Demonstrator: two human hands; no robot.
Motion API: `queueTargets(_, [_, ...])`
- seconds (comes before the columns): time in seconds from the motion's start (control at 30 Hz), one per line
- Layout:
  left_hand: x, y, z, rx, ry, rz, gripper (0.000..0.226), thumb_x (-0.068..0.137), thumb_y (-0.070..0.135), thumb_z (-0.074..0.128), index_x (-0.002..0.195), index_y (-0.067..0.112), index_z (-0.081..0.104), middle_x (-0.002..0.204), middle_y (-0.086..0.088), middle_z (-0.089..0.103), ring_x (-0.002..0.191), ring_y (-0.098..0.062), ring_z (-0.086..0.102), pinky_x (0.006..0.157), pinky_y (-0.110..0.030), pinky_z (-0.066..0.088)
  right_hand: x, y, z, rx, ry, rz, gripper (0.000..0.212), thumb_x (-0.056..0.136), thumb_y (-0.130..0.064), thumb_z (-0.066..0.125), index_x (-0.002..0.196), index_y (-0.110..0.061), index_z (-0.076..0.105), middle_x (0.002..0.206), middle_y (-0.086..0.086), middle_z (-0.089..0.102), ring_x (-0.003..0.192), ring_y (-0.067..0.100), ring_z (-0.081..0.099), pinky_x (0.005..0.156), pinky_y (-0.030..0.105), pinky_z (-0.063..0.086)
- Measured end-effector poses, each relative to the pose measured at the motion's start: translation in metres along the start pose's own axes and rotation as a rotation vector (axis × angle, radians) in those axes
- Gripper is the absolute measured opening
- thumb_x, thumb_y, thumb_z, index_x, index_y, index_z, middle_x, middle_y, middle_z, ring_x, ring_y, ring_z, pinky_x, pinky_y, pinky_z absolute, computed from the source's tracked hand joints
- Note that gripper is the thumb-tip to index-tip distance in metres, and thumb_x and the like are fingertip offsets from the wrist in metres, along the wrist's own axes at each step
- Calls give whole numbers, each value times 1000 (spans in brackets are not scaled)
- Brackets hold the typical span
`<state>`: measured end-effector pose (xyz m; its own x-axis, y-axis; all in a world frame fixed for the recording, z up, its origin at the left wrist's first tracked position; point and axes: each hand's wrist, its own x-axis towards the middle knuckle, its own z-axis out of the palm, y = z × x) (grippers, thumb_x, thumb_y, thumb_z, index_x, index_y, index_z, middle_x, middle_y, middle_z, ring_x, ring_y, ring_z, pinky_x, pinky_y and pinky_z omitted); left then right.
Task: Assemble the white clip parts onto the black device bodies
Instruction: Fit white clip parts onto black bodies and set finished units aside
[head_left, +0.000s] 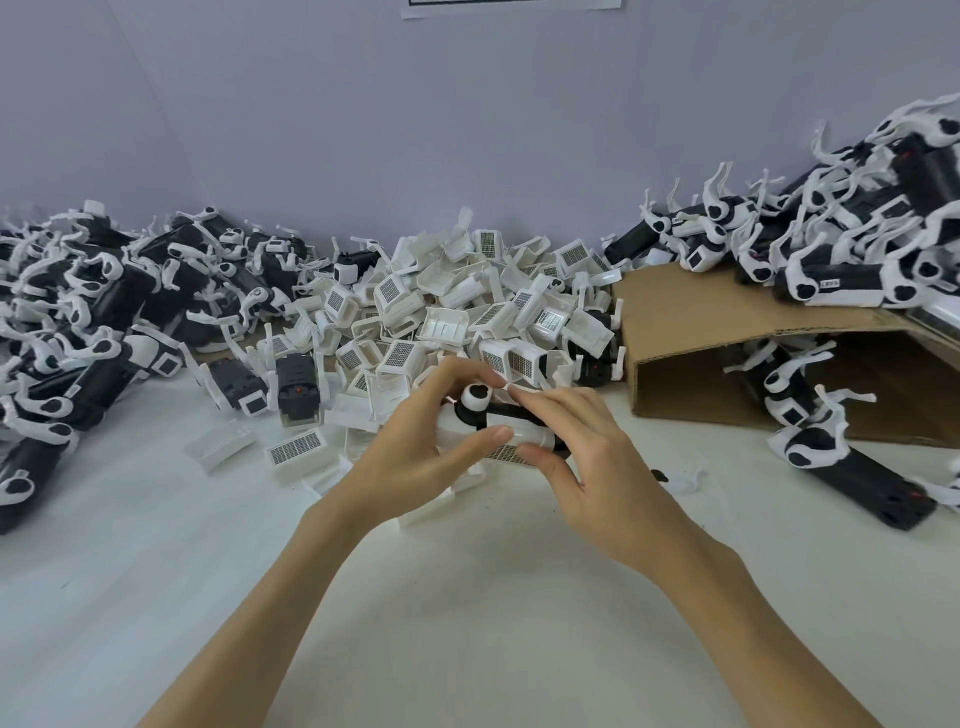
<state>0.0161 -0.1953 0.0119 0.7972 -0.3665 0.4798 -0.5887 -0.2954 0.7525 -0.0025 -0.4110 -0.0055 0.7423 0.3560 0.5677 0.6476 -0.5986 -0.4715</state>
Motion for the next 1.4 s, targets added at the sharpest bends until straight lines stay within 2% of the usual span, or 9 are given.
queueTargets(0.2, [1, 1, 5, 34, 26, 43, 36, 99, 27, 69, 132, 15, 58, 119, 16, 62, 117, -24, 63, 101, -37, 50, 2, -2, -11, -33, 60, -5, 44, 100, -31, 61, 138, -11, 64, 121, -2, 64, 118, 20, 54, 104, 44, 45])
queueTargets(0.37, [1, 2, 0, 20, 65, 31, 38, 102, 38, 65, 135, 20, 60, 125, 8, 67, 124, -25, 63, 103, -29, 49, 2, -4, -8, -10, 90, -9, 39, 102, -33, 60, 136, -14, 65, 122, -8, 65, 119, 17, 57, 102, 45, 46])
queueTargets(0.5, [1, 0, 5, -9, 75, -36, 25, 104, 34, 63, 127, 23, 64, 114, 9, 69, 111, -21, 67, 94, -27, 52, -2, -1, 1, 144, 54, 77, 35, 103, -29, 62, 137, -25, 57, 127, -22, 61, 125, 8, 56, 103, 45, 49])
queueTargets(0.7, [3, 2, 13, -146, 143, -116, 24, 101, 37, 71, 121, 25, 66, 103, 5, 70, 85, -9, 66, 77, -24, 52, -1, 1, 5, 82, 165, -46, 34, 104, -14, 61, 138, -20, 60, 134, -3, 57, 130, 18, 55, 105, 37, 49])
queueTargets(0.83, [4, 10, 19, -305, 234, -217, 29, 98, 41, 70, 118, 21, 69, 92, -1, 70, 75, -7, 65, 66, -19, 51, 0, 0, 7, 13, 166, -103, 45, 99, -27, 73, 141, -17, 60, 140, -3, 57, 136, 19, 50, 113, 34, 43])
queueTargets(0.97, [4, 11, 18, -386, 213, -263, 32, 97, 42, 72, 120, 20, 68, 102, -8, 74, 96, -21, 77, 79, -36, 64, 2, 4, 3, -9, 155, -113, 51, 93, -26, 80, 138, -14, 62, 131, -7, 62, 128, 17, 52, 105, 34, 49])
queueTargets(1.1, [0, 8, 16, -209, 117, -190, 35, 95, 36, 77, 127, 28, 63, 112, 4, 73, 103, -17, 74, 89, -37, 62, 0, 4, -3, -26, 93, -69, 51, 93, -37, 75, 138, -22, 59, 131, -15, 59, 127, 14, 51, 103, 36, 49])
queueTargets(1.2, [1, 5, 9, -45, 37, -41, 36, 95, 30, 79, 127, 27, 62, 122, 10, 69, 121, -22, 65, 102, -33, 52, -2, 8, -13, 55, -39, 115, 57, 98, -51, 64, 150, -37, 46, 132, -18, 56, 130, 5, 49, 107, 21, 41])
queueTargets(1.4, [0, 2, 5, 59, 10, 40, 32, 96, 33, 76, 125, 32, 62, 124, 11, 66, 122, -28, 60, 105, -50, 48, 2, 11, -16, -68, -26, 65, 46, 98, -44, 64, 133, -15, 67, 117, -5, 67, 112, 15, 56, 96, 29, 45])
